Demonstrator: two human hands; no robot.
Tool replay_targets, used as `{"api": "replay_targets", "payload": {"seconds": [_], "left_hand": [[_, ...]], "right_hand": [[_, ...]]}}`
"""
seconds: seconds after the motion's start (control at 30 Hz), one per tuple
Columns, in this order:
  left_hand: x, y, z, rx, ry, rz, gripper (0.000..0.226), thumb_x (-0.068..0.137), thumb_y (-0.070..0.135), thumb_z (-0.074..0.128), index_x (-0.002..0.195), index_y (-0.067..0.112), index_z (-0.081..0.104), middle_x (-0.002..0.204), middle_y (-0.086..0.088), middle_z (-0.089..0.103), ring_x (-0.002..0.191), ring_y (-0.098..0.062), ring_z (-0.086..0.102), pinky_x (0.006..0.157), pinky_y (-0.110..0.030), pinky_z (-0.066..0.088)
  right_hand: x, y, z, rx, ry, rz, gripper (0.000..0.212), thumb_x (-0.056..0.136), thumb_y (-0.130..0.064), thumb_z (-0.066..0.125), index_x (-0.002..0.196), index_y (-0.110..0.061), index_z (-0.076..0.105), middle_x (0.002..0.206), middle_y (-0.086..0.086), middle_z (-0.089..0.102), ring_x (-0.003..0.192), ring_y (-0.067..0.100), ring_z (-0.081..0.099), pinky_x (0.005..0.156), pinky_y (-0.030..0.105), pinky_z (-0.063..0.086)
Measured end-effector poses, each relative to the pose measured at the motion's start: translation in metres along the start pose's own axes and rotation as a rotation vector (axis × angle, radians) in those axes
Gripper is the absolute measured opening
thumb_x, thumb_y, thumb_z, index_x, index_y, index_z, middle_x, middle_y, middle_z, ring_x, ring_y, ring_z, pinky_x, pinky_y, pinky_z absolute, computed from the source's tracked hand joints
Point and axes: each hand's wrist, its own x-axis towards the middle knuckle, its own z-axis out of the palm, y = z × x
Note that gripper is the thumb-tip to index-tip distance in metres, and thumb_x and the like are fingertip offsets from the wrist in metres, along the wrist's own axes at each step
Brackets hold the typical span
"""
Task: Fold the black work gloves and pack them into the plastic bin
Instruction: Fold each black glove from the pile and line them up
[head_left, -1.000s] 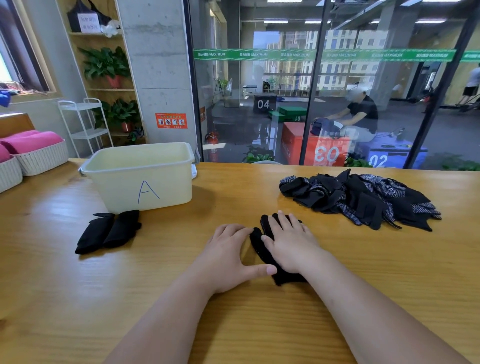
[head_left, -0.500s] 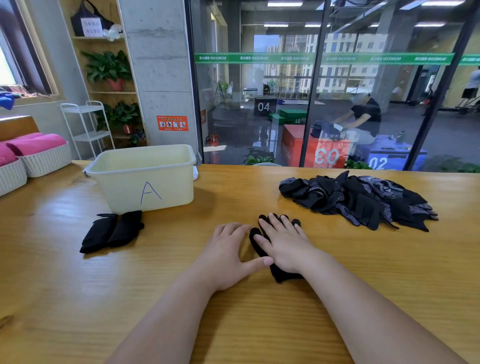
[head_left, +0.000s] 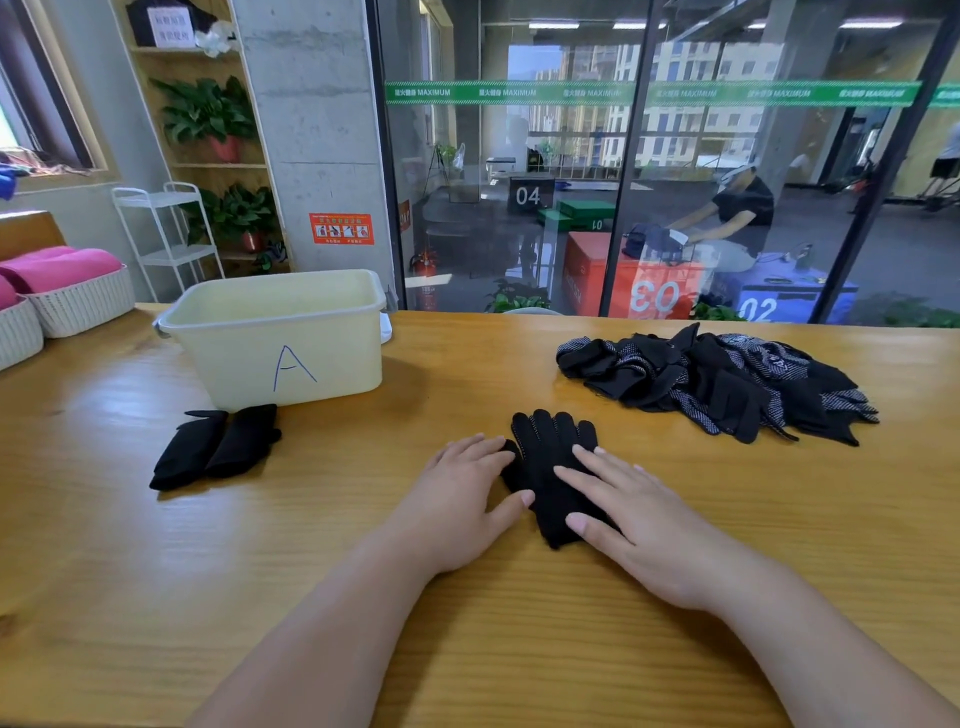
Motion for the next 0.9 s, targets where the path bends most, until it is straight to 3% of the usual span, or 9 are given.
{"api": "replay_targets", "payload": {"seconds": [0.13, 0.23, 0.3, 0.43, 0.57, 0.73, 0.9], "left_hand": [[-0.003, 0.007, -0.001, -0.082, 0.015, 0.105, 0.081, 0.088, 0.085, 0.056, 0.153, 0.036, 0.053, 0.164, 0.024, 0.039, 0.156, -0.001, 0.023, 0.129, -0.039, 0.025], [-0.004, 0.016, 0.0, -0.064, 0.019, 0.22, 0.076, 0.084, 0.084, 0.065, 0.147, 0.041, 0.058, 0.159, 0.027, 0.043, 0.154, 0.0, 0.024, 0.128, -0.034, 0.024], [-0.003, 0.017, 0.0, -0.063, 0.058, 0.253, 0.065, 0.086, 0.076, 0.07, 0.14, 0.041, 0.063, 0.153, 0.027, 0.049, 0.15, 0.001, 0.03, 0.126, -0.033, 0.028], [-0.003, 0.015, 0.002, -0.112, 0.1, 0.285, 0.045, 0.086, 0.064, 0.077, 0.124, 0.04, 0.072, 0.138, 0.027, 0.059, 0.139, 0.002, 0.04, 0.118, -0.037, 0.039], [-0.004, 0.016, 0.002, -0.141, 0.1, 0.292, 0.033, 0.086, 0.057, 0.081, 0.114, 0.041, 0.075, 0.131, 0.027, 0.062, 0.135, 0.0, 0.045, 0.114, -0.038, 0.042], [-0.003, 0.014, 0.003, -0.192, 0.093, 0.291, 0.025, 0.087, 0.049, 0.084, 0.109, 0.039, 0.077, 0.123, 0.025, 0.066, 0.126, -0.003, 0.052, 0.109, -0.039, 0.046], [-0.002, 0.01, 0.002, -0.134, 0.099, 0.308, 0.025, 0.09, 0.054, 0.079, 0.108, 0.038, 0.082, 0.122, 0.025, 0.065, 0.123, -0.002, 0.052, 0.108, -0.04, 0.046]], "right_hand": [[-0.006, 0.01, 0.001, 0.114, 0.041, -0.058, 0.061, 0.102, -0.068, 0.048, 0.159, -0.056, 0.03, 0.17, -0.035, 0.008, 0.155, -0.013, -0.005, 0.131, 0.03, 0.008], [-0.011, 0.019, -0.007, 0.228, 0.145, -0.076, 0.04, 0.093, -0.062, 0.071, 0.132, -0.061, 0.061, 0.154, -0.043, 0.037, 0.146, -0.017, 0.027, 0.119, 0.027, 0.03], [-0.011, 0.024, -0.009, 0.232, 0.2, -0.071, 0.025, 0.089, -0.058, 0.078, 0.113, -0.057, 0.072, 0.141, -0.044, 0.05, 0.134, -0.015, 0.043, 0.114, 0.029, 0.039], [-0.01, 0.023, -0.007, 0.271, 0.237, -0.05, 0.01, 0.087, -0.055, 0.081, 0.095, -0.054, 0.077, 0.132, -0.045, 0.056, 0.128, -0.013, 0.05, 0.113, 0.033, 0.04], [-0.011, 0.021, -0.007, 0.284, 0.248, -0.057, 0.003, 0.09, -0.053, 0.079, 0.091, -0.054, 0.076, 0.132, -0.043, 0.057, 0.128, -0.011, 0.051, 0.112, 0.037, 0.042], [-0.011, 0.022, -0.007, 0.244, 0.261, -0.083, 0.005, 0.088, -0.052, 0.081, 0.09, -0.052, 0.076, 0.129, -0.039, 0.06, 0.13, -0.007, 0.048, 0.111, 0.037, 0.04], [-0.012, 0.022, -0.006, 0.193, 0.29, -0.122, 0.016, 0.084, -0.057, 0.083, 0.097, -0.05, 0.077, 0.125, -0.037, 0.06, 0.129, -0.003, 0.047, 0.103, 0.03, 0.044]]}}
